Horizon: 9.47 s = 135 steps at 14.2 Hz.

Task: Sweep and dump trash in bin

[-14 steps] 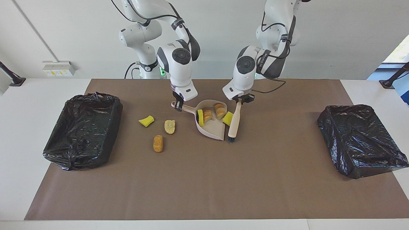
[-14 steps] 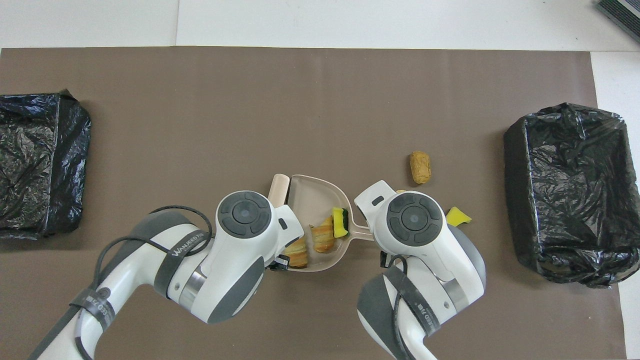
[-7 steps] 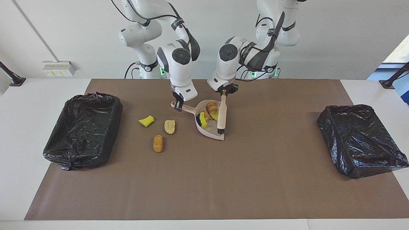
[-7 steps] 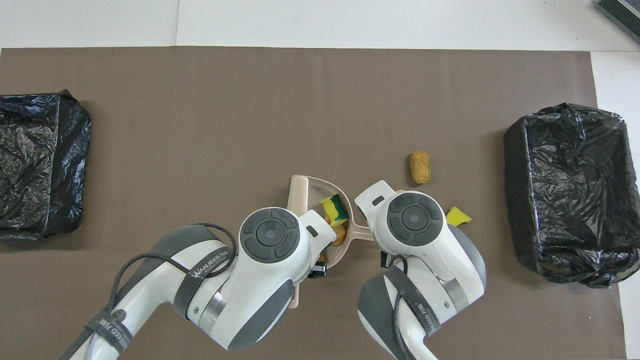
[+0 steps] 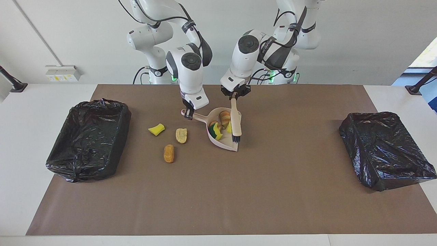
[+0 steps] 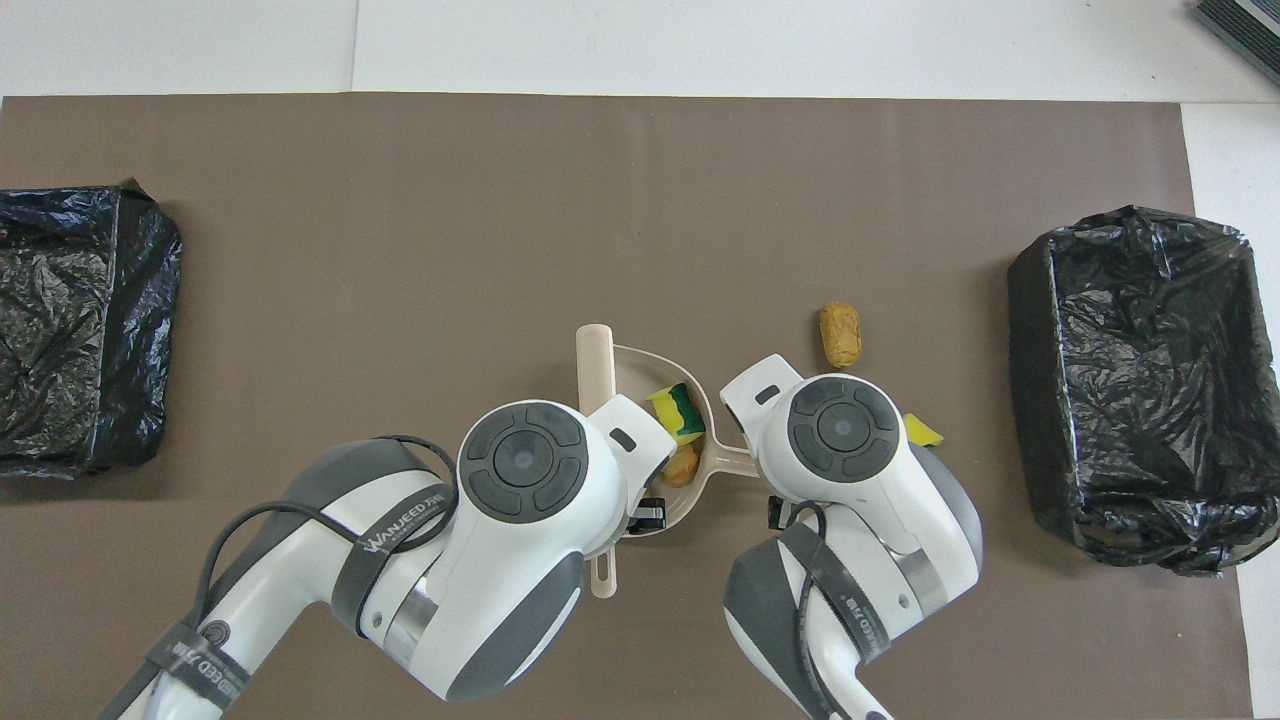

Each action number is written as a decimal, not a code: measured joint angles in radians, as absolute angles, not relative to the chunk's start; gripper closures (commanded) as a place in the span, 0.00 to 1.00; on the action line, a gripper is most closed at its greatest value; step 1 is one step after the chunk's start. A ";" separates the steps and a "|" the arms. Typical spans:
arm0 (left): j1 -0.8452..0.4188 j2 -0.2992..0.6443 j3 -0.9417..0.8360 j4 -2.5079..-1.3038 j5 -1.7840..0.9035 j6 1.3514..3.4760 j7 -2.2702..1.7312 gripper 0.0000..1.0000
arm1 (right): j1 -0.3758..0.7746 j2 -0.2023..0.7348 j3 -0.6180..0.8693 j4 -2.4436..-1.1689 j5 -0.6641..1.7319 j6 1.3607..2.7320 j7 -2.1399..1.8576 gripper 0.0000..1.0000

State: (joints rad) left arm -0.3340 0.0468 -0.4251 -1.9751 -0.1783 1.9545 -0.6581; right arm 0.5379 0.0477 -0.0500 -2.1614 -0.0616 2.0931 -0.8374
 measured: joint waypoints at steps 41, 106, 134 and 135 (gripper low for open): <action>-0.312 -0.291 -0.543 -2.239 -0.318 1.745 -0.703 1.00 | 0.368 0.051 -0.054 -2.090 0.123 2.100 -1.044 1.00; -0.107 -0.008 -0.027 -1.452 -0.013 1.415 0.038 0.00 | -0.100 0.069 -0.027 -1.741 -1.021 1.840 -1.488 1.00; -0.107 -0.010 -0.027 -1.452 -0.013 1.415 0.038 0.00 | 0.177 0.100 0.226 -1.647 -0.166 1.681 0.012 1.00; -0.107 -0.010 -0.027 -1.452 -0.013 1.415 0.038 0.00 | 0.207 0.136 0.226 -1.647 -0.159 1.728 0.088 1.00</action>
State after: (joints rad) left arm -0.1067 -0.0100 -0.0265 -1.4525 -0.0130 1.4147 0.0380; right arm 0.2068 0.1355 0.2258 -1.6467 -0.1590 1.7281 0.0880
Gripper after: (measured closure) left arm 0.000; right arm 0.674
